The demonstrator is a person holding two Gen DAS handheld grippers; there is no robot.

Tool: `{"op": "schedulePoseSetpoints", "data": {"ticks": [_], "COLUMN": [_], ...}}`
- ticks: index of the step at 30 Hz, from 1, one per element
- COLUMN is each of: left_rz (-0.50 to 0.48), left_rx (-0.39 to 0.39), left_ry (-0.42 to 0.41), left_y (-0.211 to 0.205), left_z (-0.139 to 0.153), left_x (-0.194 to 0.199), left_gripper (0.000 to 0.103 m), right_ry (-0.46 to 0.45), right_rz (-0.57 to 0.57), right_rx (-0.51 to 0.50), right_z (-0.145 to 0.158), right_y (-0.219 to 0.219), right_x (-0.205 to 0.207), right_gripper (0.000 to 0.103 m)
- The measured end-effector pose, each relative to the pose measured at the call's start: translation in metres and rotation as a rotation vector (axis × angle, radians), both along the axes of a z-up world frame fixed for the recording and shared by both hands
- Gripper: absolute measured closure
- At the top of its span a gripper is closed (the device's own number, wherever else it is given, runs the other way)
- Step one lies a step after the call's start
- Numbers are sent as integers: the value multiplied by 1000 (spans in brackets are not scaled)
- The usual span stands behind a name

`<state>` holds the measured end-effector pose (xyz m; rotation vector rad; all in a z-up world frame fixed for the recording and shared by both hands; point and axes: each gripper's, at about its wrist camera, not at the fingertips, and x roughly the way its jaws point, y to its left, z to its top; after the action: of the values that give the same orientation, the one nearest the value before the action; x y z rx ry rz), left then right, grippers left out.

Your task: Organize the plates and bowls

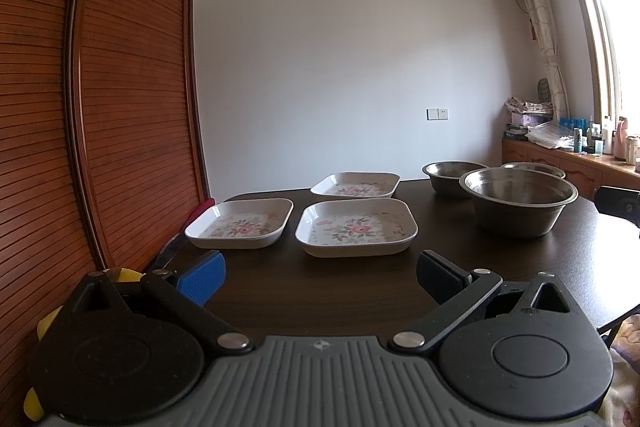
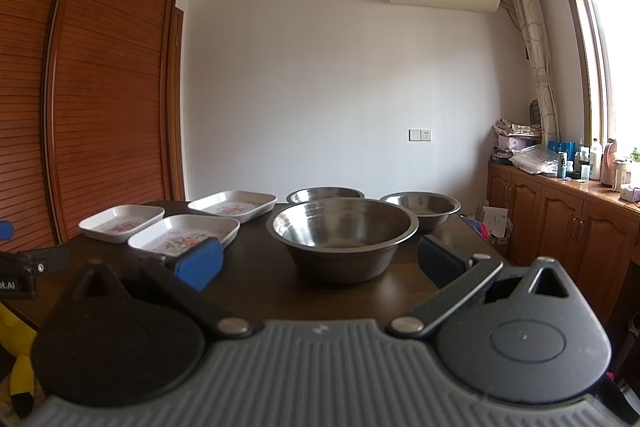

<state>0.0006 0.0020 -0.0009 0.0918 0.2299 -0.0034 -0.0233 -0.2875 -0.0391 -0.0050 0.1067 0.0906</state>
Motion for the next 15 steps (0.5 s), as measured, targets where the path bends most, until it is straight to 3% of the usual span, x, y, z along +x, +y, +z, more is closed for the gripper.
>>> {"op": "schedulePoseSetpoints", "data": {"ticks": [15], "left_rz": [0], "left_rx": [-4], "left_ry": [2], "left_y": [1], "left_z": [1], "left_x": [1], "left_gripper": [0], "right_ry": [-2], "right_rz": [-7], "right_rx": [3], "right_z": [-3], "right_y": [-3], "right_x": [0], "right_gripper": [0]}}
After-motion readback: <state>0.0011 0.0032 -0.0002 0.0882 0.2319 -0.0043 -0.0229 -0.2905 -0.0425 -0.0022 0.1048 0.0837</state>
